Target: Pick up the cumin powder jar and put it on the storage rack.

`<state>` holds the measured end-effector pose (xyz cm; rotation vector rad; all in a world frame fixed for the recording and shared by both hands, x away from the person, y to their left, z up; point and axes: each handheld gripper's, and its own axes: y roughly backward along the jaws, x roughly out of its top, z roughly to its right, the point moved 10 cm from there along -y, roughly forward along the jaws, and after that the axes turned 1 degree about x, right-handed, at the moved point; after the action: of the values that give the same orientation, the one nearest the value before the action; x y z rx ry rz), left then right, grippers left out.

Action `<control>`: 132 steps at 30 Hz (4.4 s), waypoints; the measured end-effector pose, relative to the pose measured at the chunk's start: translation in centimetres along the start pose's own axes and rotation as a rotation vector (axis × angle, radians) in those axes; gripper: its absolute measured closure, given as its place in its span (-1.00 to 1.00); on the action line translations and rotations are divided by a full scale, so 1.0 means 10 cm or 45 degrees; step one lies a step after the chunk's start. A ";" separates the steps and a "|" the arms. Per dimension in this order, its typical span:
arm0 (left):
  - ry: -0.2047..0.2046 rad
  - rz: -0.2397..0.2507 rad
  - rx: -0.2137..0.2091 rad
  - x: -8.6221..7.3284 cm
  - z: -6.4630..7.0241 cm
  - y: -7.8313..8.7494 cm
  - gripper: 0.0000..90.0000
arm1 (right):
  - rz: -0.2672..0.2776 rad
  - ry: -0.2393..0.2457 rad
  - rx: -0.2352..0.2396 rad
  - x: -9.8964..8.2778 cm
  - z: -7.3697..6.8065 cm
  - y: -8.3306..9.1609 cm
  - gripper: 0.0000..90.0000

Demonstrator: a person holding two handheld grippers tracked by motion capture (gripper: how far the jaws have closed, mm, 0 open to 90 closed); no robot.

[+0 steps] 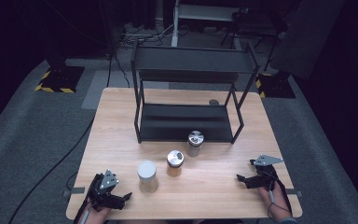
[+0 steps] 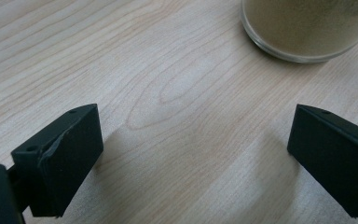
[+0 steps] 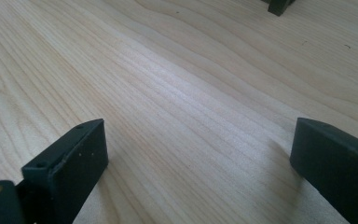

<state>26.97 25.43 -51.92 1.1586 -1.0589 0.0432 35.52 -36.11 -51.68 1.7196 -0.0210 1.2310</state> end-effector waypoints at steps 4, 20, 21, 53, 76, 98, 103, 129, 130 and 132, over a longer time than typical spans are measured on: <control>0.000 -0.002 0.002 0.00 0.00 0.00 -0.94 | 0.000 0.001 -0.002 0.00 0.00 0.00 -0.92; 0.054 0.045 -0.007 0.05 0.04 0.18 -0.87 | 0.000 0.000 -0.003 0.00 0.00 0.00 -0.92; 0.052 0.053 -0.006 0.06 0.05 0.20 -0.88 | 0.000 0.000 -0.003 0.00 0.00 0.00 -0.92; -0.007 0.265 -0.074 0.39 0.26 0.50 -0.86 | -0.006 -0.007 -0.012 0.01 0.00 -0.01 -0.95; -0.063 0.305 -0.157 0.66 0.29 0.33 -0.85 | -0.006 -0.009 -0.015 0.01 0.00 -0.01 -0.95; -0.120 0.294 -0.204 0.90 0.33 0.12 -0.68 | -0.005 -0.008 -0.015 0.01 0.00 -0.01 -0.95; -0.142 0.271 -0.219 0.92 0.34 0.12 -0.31 | -0.005 -0.008 -0.015 0.01 0.00 -0.01 -0.95; -0.121 0.197 -0.159 1.35 0.28 0.27 -0.26 | -0.006 -0.008 -0.015 0.01 0.00 -0.01 -0.95; -0.121 0.193 -0.158 1.38 0.28 0.28 -0.26 | -0.005 -0.009 -0.015 0.01 0.00 -0.01 -0.95; -0.127 0.195 -0.154 1.42 0.26 0.28 -0.27 | -0.006 -0.008 -0.015 0.01 0.00 -0.01 -0.95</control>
<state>31.56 18.05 -40.02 0.9773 -1.2211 0.0412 35.60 -36.01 -51.68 1.7127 -0.0283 1.2198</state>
